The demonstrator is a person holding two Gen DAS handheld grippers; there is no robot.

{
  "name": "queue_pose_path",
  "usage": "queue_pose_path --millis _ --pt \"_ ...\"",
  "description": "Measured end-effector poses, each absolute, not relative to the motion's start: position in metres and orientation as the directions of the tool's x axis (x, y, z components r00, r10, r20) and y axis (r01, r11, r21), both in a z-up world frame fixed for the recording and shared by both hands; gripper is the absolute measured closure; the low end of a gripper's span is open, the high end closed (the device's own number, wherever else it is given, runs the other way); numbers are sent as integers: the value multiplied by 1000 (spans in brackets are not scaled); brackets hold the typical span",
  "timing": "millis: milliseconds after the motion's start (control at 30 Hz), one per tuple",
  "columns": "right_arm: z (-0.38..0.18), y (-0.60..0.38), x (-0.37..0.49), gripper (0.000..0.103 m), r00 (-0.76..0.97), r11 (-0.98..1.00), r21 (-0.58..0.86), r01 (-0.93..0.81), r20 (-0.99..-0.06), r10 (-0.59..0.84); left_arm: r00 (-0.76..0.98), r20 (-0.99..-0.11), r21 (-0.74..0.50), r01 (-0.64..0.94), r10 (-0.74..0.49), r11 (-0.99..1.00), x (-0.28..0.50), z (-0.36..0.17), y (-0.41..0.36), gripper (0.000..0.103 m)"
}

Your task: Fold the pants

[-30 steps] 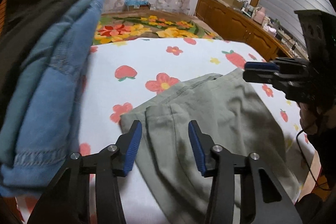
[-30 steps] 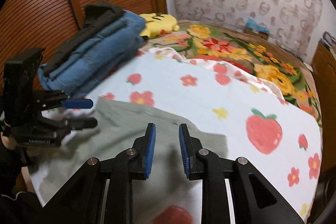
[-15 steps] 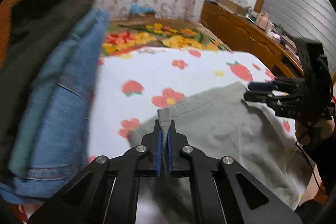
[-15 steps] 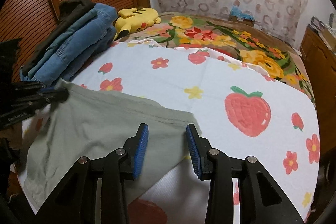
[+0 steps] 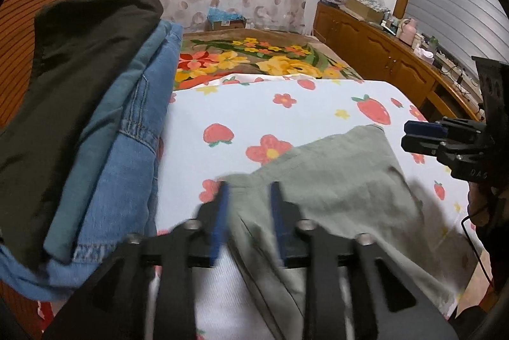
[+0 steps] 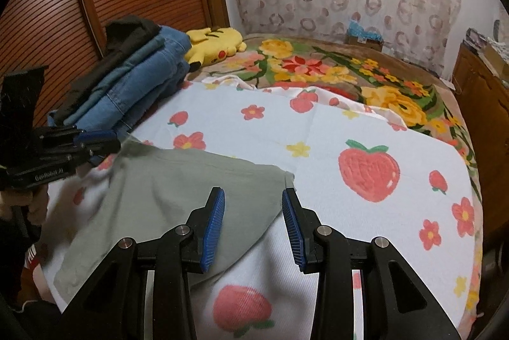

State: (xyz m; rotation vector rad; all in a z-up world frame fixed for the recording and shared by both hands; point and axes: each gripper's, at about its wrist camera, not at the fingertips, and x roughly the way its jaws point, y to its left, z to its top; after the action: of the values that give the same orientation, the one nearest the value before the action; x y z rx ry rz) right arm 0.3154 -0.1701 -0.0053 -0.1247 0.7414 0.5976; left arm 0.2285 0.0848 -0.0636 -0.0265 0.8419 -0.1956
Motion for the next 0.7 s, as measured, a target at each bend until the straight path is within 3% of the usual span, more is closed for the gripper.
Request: queue_pose_path --millis 33,100,167,700 --pt "-4 -171 311 64 585 828 97 -552 -663 468 652 -735 -105 163 -187 981 225 -63 84 55" --pt "-1 -174 301 64 592 827 95 -554 -653 471 656 -727 -118 172 -203 978 217 -61 85 46" --pt "0 -176 289 64 601 827 90 -555 -644 473 658 -722 -121 181 -212 976 208 -61 83 26" --pt "-14 -204 209 64 632 835 94 -542 -610 478 692 -686 -100 214 -223 972 139 -59 57 25"
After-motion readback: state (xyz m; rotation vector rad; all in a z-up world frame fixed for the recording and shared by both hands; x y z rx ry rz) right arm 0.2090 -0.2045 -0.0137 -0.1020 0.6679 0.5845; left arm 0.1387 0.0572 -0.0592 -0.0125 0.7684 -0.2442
